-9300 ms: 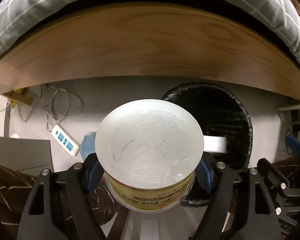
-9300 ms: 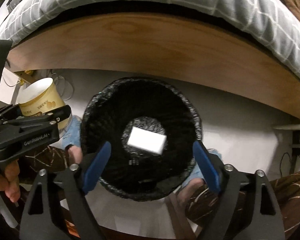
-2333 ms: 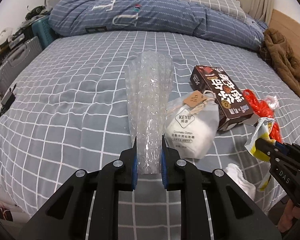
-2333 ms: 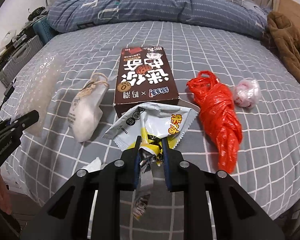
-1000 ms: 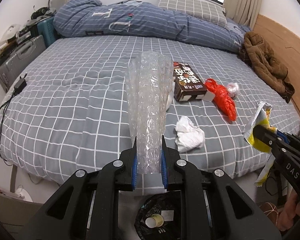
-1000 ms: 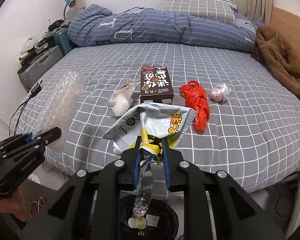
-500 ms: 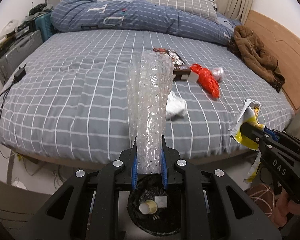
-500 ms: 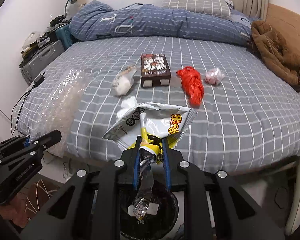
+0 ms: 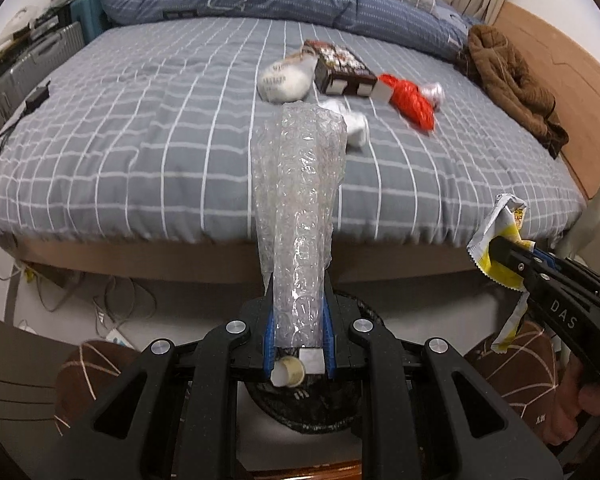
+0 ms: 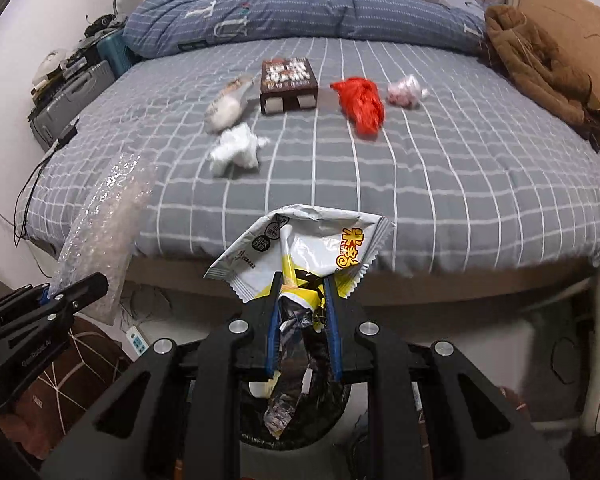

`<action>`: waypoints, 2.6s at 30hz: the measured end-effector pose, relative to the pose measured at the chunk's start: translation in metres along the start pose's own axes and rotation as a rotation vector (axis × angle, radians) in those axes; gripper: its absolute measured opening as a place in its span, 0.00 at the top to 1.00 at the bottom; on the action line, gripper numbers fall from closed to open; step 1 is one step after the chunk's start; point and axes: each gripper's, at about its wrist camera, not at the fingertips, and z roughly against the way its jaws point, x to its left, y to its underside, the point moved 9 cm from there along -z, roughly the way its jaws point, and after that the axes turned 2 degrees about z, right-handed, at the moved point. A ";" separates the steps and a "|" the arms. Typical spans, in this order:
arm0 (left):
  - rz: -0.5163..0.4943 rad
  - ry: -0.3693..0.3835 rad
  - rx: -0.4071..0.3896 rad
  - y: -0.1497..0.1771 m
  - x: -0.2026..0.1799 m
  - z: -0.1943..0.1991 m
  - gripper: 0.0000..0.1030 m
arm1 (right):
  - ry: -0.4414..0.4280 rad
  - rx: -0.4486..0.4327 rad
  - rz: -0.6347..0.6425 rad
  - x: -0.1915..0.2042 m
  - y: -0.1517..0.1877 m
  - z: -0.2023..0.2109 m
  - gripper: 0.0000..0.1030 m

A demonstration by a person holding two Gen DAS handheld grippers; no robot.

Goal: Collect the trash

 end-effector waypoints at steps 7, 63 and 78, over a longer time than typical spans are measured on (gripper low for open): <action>-0.006 -0.007 0.050 0.027 0.000 -0.013 0.83 | 0.008 0.054 -0.012 -0.004 0.029 -0.013 0.82; 0.041 -0.162 0.448 0.158 0.080 -0.193 0.83 | -0.018 0.445 0.141 0.047 0.148 -0.193 0.66; -0.025 -0.092 0.452 0.148 0.031 -0.207 0.83 | 0.121 0.391 0.025 -0.020 0.148 -0.175 0.13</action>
